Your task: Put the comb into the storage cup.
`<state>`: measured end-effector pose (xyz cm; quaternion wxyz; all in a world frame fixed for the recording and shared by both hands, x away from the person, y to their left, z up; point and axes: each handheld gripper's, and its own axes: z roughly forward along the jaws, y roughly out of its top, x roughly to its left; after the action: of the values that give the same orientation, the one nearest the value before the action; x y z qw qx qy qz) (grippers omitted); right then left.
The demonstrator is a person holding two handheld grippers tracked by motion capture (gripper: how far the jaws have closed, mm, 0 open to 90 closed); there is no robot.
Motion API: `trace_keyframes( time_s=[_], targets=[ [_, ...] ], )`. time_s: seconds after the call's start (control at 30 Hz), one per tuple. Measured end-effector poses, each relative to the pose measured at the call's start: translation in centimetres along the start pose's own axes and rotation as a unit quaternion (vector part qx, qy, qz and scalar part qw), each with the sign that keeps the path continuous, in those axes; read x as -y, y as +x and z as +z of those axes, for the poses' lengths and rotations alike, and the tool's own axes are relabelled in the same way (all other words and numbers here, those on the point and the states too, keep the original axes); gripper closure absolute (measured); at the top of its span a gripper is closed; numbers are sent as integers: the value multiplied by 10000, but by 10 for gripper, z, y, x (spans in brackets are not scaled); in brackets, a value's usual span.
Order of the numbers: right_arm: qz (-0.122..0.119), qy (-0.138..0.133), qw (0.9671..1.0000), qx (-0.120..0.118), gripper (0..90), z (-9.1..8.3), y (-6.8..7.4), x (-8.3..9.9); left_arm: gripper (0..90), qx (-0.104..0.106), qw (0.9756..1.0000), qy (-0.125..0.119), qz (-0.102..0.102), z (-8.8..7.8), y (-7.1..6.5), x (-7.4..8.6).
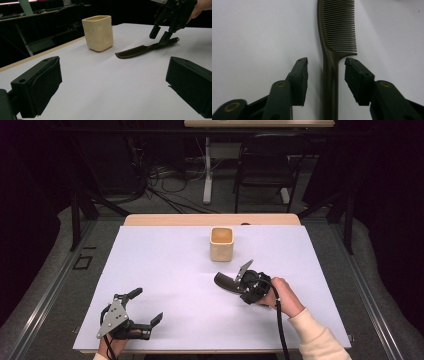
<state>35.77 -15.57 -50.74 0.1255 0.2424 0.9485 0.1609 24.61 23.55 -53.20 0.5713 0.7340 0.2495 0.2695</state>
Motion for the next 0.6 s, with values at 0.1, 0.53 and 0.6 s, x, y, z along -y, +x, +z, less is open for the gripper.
trace_keyframes(
  time_s=[0.1,0.53,0.6],
  targets=[
    [-49,171,9998,49,585,2,-1,-2,3,6,10000,19,-3,0,0,0],
    [-54,612,9981,-28,668,14,-8,-6,3,0,10000,37,-19,1,0,0],
    [-13,666,9978,-35,675,16,-9,-6,3,4,10000,39,-18,1,0,0]
  ],
)
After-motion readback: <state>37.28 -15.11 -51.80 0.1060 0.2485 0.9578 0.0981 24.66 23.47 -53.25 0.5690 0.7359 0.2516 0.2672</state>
